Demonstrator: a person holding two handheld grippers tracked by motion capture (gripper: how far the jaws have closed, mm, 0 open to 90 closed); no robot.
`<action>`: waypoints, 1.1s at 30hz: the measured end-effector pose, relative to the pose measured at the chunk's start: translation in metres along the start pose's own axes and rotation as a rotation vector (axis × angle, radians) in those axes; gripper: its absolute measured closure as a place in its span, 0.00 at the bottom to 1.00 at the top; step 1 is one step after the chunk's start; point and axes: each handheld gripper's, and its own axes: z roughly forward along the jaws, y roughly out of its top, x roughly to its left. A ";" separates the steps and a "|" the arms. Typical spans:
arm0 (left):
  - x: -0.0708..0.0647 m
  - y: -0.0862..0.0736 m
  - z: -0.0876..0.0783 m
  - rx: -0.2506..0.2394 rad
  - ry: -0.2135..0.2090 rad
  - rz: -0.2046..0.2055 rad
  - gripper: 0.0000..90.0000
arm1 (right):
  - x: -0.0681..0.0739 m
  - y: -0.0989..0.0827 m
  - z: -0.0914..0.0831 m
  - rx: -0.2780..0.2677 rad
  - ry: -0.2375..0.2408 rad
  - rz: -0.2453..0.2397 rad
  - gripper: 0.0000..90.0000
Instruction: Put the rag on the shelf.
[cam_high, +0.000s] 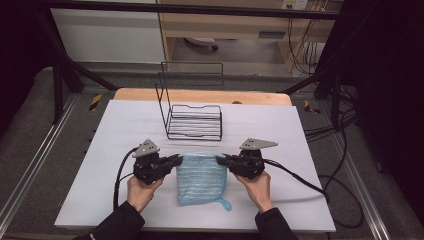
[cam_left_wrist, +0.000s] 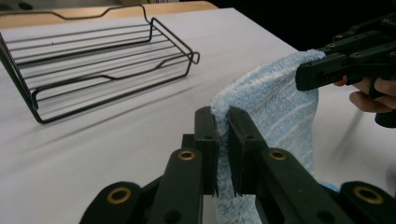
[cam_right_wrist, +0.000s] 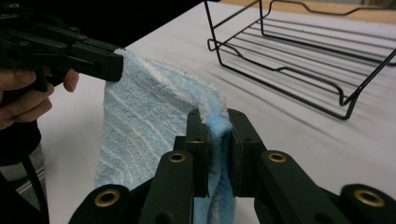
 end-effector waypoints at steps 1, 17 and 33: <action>-0.001 0.001 -0.001 -0.007 -0.001 0.002 0.92 | 0.001 0.002 -0.002 -0.007 -0.002 -0.005 0.90; -0.014 0.014 -0.020 -0.098 0.006 0.042 0.91 | 0.019 0.017 -0.021 -0.106 -0.023 -0.093 0.90; -0.023 0.036 -0.036 -0.207 0.020 0.080 0.91 | 0.037 0.037 -0.037 -0.206 -0.051 -0.157 0.90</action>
